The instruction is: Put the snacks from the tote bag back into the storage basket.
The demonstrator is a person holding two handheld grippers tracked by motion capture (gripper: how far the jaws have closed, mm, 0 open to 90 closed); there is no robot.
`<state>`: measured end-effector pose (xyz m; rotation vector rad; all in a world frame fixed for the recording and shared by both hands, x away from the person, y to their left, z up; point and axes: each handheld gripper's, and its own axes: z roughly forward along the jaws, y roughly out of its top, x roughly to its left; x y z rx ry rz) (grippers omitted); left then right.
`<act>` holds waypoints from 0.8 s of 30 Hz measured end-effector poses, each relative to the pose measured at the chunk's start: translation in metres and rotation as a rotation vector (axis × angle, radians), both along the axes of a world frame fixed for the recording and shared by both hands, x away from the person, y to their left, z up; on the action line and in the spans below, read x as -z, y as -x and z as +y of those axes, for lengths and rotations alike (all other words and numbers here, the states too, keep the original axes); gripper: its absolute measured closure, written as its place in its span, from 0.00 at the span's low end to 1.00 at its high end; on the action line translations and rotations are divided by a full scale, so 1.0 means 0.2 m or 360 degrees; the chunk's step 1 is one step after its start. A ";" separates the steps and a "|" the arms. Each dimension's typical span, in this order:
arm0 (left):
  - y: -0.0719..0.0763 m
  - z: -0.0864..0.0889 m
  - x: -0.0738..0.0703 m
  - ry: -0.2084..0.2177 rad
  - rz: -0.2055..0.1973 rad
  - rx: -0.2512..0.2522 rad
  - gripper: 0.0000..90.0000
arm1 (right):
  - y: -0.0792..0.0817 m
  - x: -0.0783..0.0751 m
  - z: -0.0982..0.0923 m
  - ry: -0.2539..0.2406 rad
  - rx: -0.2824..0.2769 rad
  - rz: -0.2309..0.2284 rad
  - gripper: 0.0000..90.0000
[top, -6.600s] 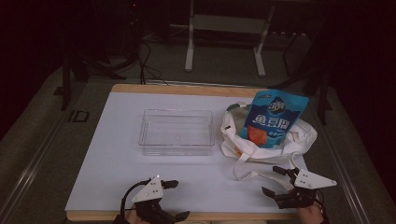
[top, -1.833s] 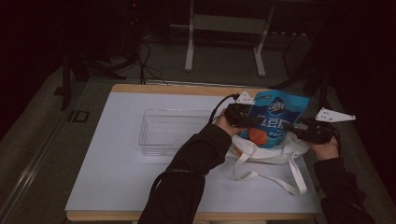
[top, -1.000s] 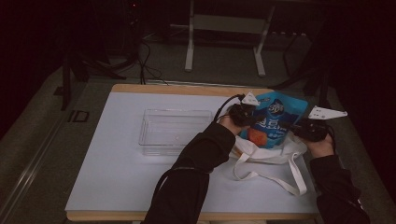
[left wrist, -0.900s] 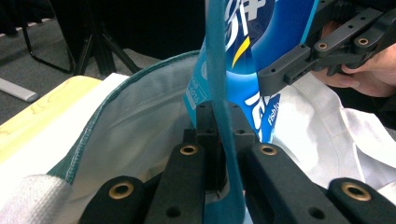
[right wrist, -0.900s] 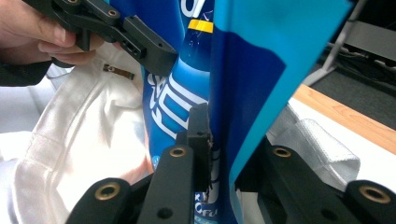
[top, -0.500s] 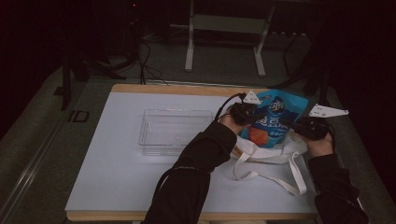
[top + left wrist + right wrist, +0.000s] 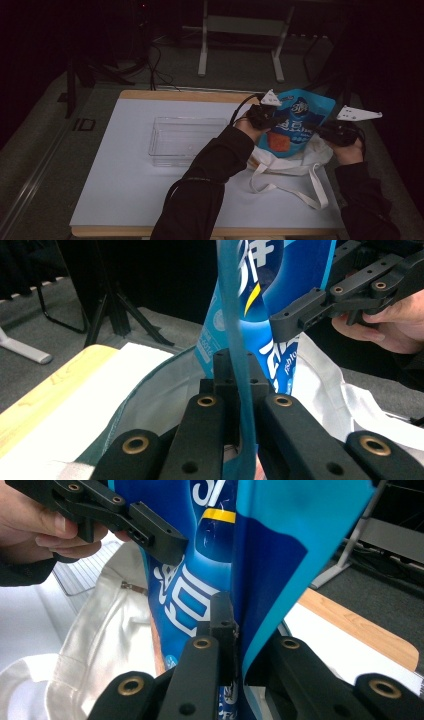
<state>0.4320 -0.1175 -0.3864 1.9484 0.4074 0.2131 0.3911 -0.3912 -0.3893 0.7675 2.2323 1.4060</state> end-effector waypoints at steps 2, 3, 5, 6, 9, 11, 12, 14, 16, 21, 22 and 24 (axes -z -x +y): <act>0.00 0.01 -0.02 0.0000 -0.0001 0.0005 1.00 | 0.00 -0.02 0.00 0.0006 -0.0006 -0.0007 0.97; 0.01 0.01 -0.03 0.0005 0.0001 0.0006 1.00 | 0.01 -0.03 0.01 0.0007 -0.0009 -0.0008 0.97; 0.01 0.02 -0.05 0.0007 -0.0007 0.0016 1.00 | 0.01 -0.05 0.01 0.0007 -0.0017 -0.0013 0.97; 0.02 0.03 -0.06 0.0017 -0.0004 0.0022 1.00 | 0.01 -0.06 0.01 0.0001 -0.0021 -0.0012 0.97; 0.02 0.04 -0.10 0.0015 -0.0024 0.0048 1.00 | 0.02 -0.09 0.02 -0.0018 -0.0044 -0.0022 0.97; 0.03 0.06 -0.13 0.0014 -0.0033 0.0059 1.00 | 0.02 -0.12 0.02 -0.0019 -0.0058 -0.0023 0.98; 0.03 0.06 -0.14 0.0011 -0.0039 0.0070 1.00 | 0.03 -0.13 0.03 -0.0023 -0.0062 -0.0026 0.98; 0.04 0.08 -0.16 0.0023 -0.0040 0.0083 1.00 | 0.03 -0.15 0.03 -0.0025 -0.0077 -0.0035 0.98; 0.04 0.09 -0.17 0.0034 -0.0039 0.0114 1.00 | 0.04 -0.17 0.04 -0.0032 -0.0091 -0.0039 0.98; 0.04 0.13 -0.20 0.0053 -0.0040 0.0153 1.00 | 0.05 -0.20 0.06 -0.0036 -0.0123 -0.0043 0.98; 0.04 0.13 -0.21 0.0050 -0.0051 0.0159 1.00 | 0.05 -0.20 0.06 -0.0029 -0.0127 -0.0046 0.98; 0.04 0.14 -0.22 0.0058 -0.0040 0.0173 1.00 | 0.05 -0.22 0.07 -0.0033 -0.0138 -0.0035 0.98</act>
